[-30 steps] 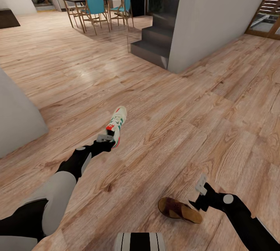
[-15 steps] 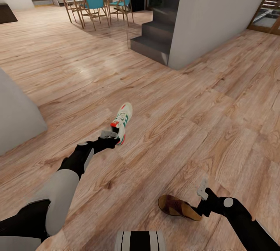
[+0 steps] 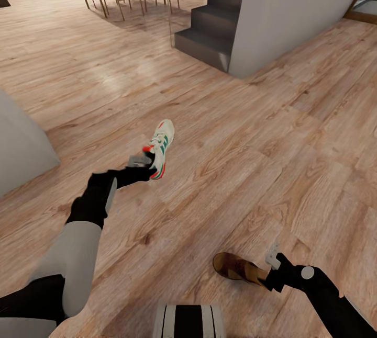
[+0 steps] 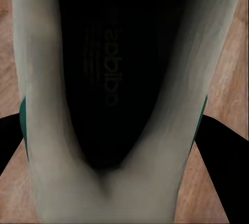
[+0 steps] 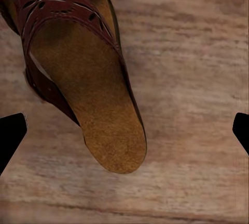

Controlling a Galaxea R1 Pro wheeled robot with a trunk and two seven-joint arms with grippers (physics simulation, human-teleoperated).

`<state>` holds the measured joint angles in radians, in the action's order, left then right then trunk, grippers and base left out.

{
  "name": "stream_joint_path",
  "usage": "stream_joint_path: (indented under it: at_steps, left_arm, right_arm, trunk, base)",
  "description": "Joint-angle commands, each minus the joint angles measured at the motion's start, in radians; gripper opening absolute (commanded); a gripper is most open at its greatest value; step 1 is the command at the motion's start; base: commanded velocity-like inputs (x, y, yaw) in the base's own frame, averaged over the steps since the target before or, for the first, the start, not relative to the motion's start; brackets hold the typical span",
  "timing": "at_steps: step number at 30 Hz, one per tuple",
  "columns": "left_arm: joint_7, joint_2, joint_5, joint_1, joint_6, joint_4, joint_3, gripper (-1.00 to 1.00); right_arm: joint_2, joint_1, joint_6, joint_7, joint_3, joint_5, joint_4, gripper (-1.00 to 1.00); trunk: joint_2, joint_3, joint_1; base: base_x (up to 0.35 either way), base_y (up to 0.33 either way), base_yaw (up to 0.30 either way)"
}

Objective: Pick up the two gym shoes and the two sandals from the corridor floor and place them onto the hallstand (shoe rack) in the corridor, making sure they are on the rack and not on the floor. Arrange them so the two gym shoes are next to each other and the two sandals are next to each other.

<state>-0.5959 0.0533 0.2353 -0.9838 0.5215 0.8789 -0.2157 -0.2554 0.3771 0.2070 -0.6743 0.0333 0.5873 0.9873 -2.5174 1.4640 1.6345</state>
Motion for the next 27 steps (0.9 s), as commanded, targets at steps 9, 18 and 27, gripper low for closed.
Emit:
stream_joint_path:
  at_steps: [9, 18, 27]
  left_arm:
    - [-0.046, 0.008, -0.019, -0.002, 0.006, 0.002, -0.004, -1.00]
    - [-0.049, 0.008, -0.020, 0.006, 0.006, 0.002, -0.004, -1.00]
    - [-0.067, 0.008, -0.020, 0.010, 0.006, 0.002, -0.004, -1.00]
  right_arm:
    - [-0.001, 0.001, 0.005, -0.004, 0.001, 0.005, 0.004, 1.00]
    - [-0.001, 0.001, 0.005, -0.003, 0.001, 0.005, 0.005, 1.00]
    - [-0.001, 0.000, 0.006, -0.003, 0.000, 0.005, 0.006, 1.00]
  trunk:
    - [-0.002, 0.044, 0.003]
    - [-0.003, 0.057, 0.005]
    - [-0.004, 0.090, 0.007]
  base:
    - [0.000, 0.000, 0.000]
    - [0.000, 0.000, 0.000]
    - [0.000, 0.000, 0.000]
